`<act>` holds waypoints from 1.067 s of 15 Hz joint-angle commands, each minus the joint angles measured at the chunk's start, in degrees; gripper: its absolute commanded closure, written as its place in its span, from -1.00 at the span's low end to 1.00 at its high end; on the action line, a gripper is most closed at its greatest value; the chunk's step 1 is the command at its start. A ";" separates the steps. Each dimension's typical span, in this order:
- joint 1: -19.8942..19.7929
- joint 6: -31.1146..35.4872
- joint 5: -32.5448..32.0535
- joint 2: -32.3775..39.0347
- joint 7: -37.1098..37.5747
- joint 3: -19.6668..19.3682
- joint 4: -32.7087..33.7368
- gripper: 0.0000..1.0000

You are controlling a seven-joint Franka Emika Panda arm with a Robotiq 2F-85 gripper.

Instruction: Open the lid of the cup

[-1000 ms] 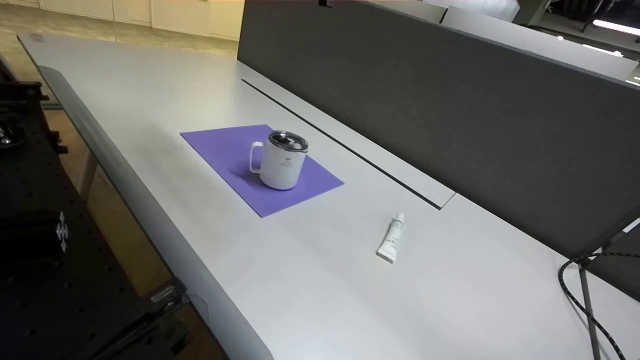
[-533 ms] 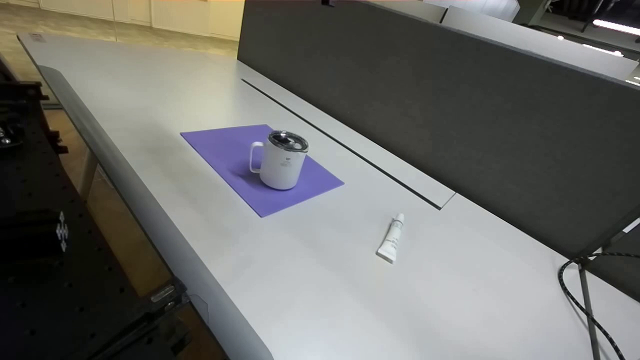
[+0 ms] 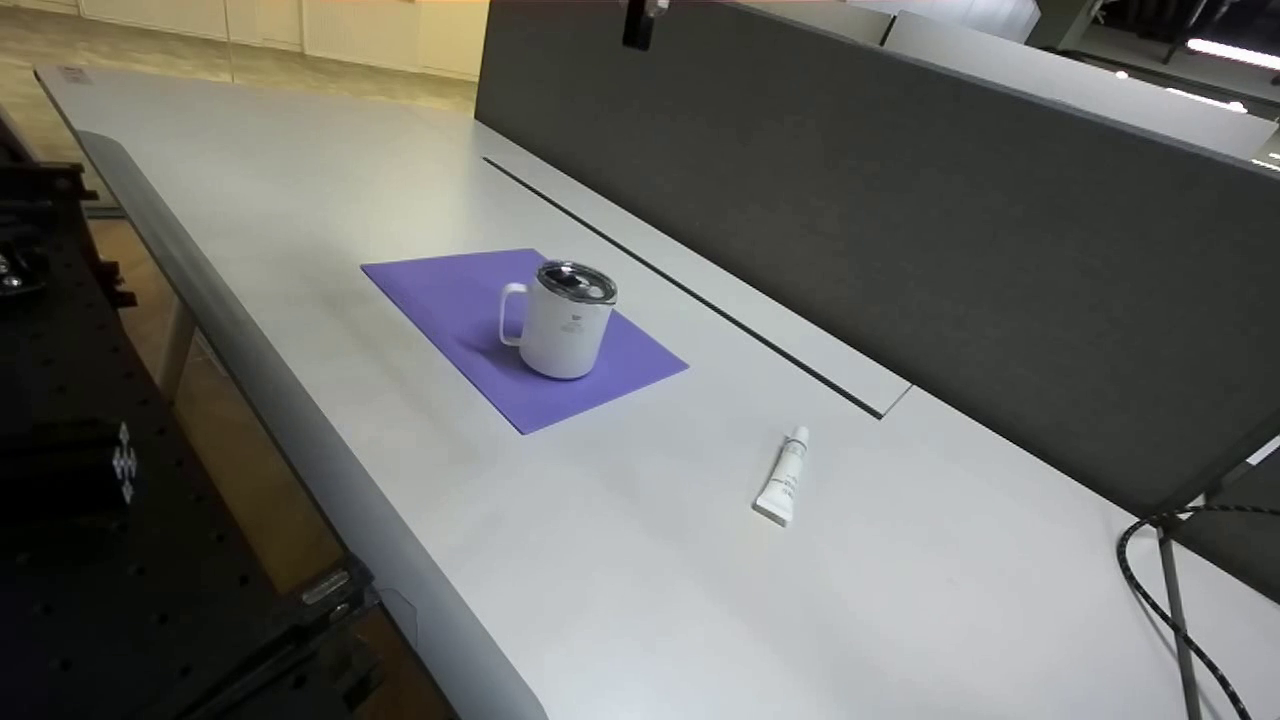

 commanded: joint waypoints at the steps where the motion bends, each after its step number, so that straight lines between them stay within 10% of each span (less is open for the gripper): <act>1: 0.51 2.07 1.61 4.89 0.06 0.34 -0.20 1.00; 16: 0.04 8.74 1.96 10.71 -0.79 0.74 -2.43 1.00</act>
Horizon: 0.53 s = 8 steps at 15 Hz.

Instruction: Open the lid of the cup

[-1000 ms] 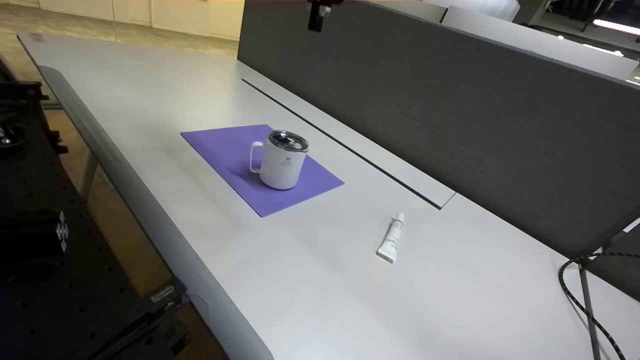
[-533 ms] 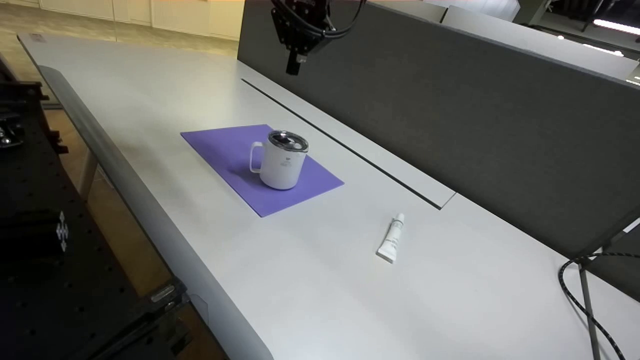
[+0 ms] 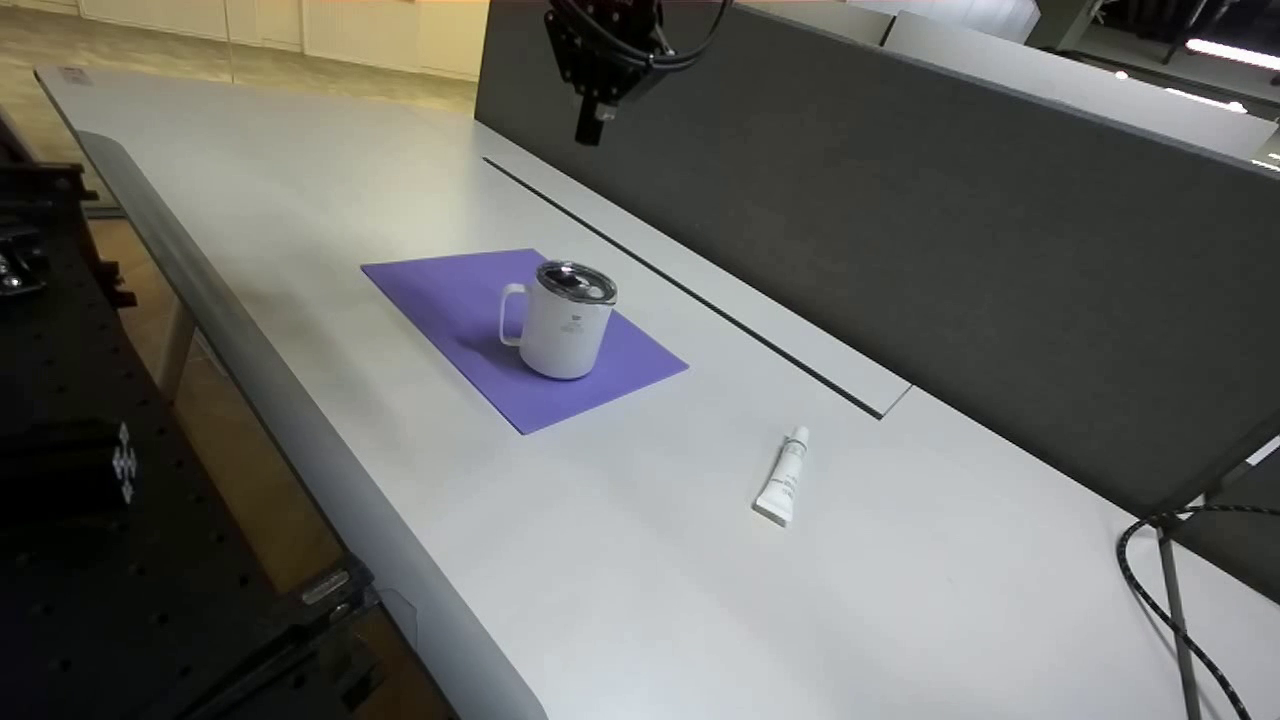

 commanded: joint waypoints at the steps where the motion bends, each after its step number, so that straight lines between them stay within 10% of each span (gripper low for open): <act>1: -0.74 4.47 0.10 2.57 0.45 -0.40 -0.93 1.00; 8: -3.01 13.76 5.94 9.28 -4.05 0.25 -2.85 1.00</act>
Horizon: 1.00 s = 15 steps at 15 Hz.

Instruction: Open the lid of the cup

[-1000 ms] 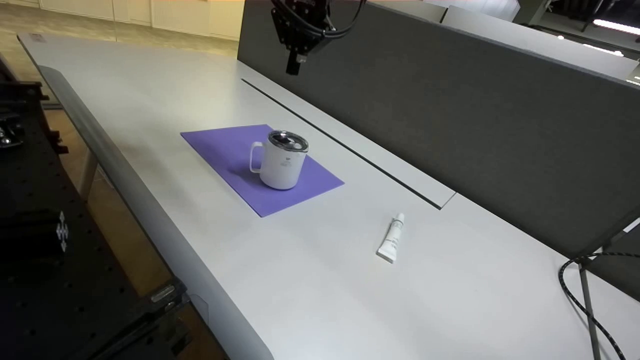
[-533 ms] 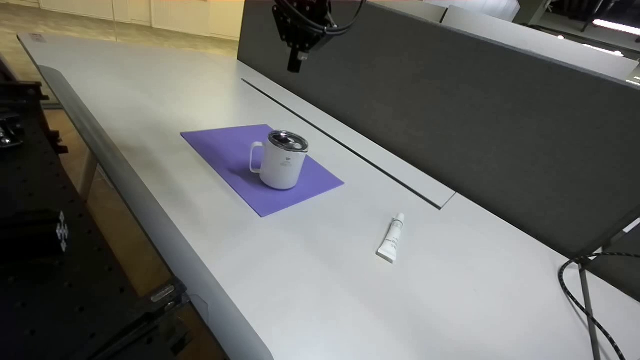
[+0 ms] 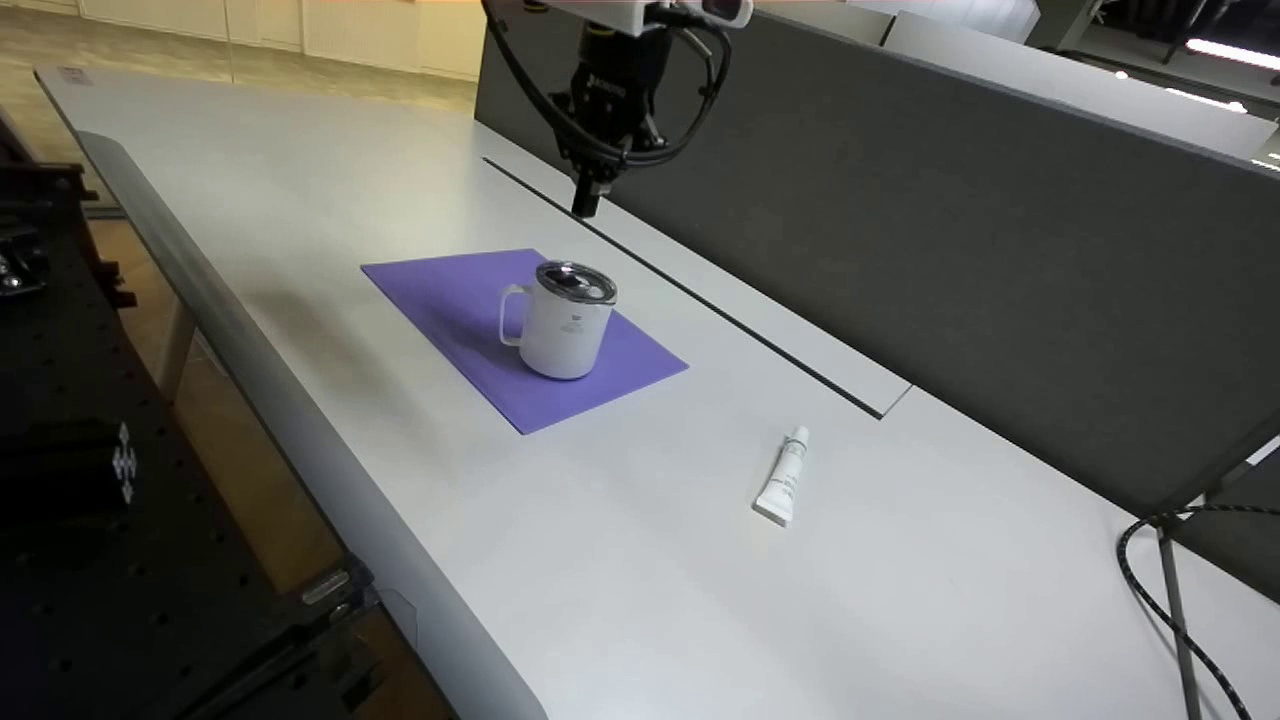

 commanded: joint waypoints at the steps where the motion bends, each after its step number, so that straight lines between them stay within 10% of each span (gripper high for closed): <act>1: -1.47 3.99 2.83 2.66 -2.70 0.94 -0.85 1.00; 15: -1.93 11.55 0.31 9.20 -0.35 1.25 -1.31 1.00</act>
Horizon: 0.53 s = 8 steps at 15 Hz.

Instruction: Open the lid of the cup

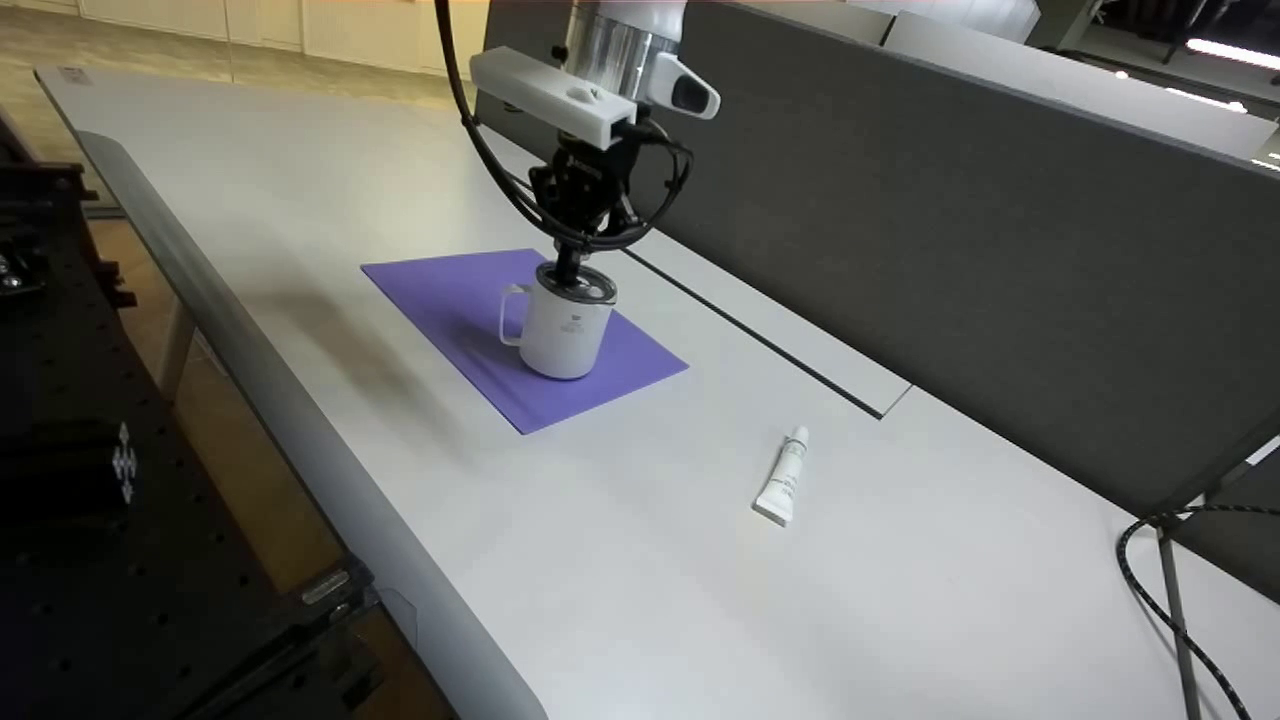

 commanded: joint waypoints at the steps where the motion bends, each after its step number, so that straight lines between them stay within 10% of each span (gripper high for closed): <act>1: 0.48 0.79 -3.22 0.43 2.73 -1.08 -0.17 1.00; 8: 1.63 1.40 -8.74 0.86 5.90 -3.09 0.07 1.00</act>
